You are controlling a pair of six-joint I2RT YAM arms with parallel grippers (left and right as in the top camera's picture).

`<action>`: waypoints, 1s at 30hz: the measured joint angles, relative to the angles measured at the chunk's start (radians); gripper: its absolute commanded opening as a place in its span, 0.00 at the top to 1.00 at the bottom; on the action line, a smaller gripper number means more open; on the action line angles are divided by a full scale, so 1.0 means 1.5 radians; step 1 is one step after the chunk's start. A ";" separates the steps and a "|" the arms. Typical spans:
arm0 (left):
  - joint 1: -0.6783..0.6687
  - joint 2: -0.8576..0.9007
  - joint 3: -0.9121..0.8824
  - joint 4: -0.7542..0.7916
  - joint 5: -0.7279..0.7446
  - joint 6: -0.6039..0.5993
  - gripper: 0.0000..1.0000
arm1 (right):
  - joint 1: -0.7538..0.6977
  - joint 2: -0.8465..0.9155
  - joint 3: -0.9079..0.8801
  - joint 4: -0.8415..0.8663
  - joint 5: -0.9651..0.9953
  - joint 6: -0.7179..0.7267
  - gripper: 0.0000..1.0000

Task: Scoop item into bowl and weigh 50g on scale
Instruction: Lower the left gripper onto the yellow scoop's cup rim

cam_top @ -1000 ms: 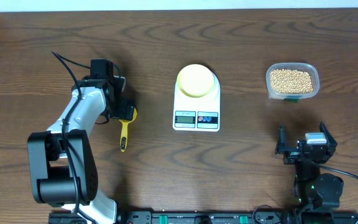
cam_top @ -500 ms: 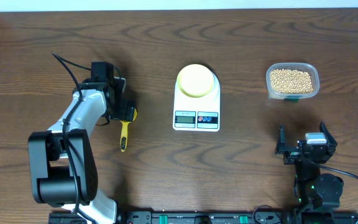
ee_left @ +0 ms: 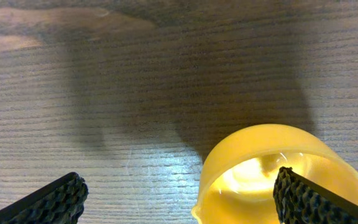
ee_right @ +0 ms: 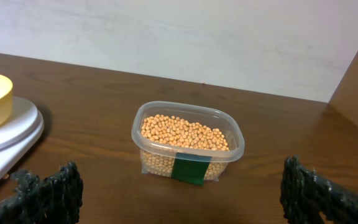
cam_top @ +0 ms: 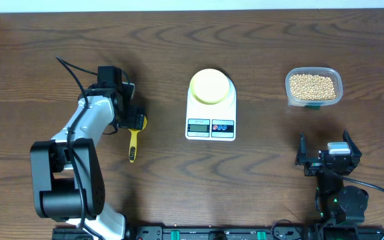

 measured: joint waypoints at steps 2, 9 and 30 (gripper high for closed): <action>0.001 0.000 0.000 0.005 0.000 0.000 0.03 | 0.000 0.000 0.000 0.000 0.000 0.000 0.01; 0.004 0.000 0.000 0.008 0.000 0.000 0.03 | 0.000 0.000 0.000 0.000 0.000 0.000 0.01; 0.005 0.000 0.000 0.010 0.000 0.011 0.61 | 0.000 0.000 0.000 0.000 0.000 0.000 0.01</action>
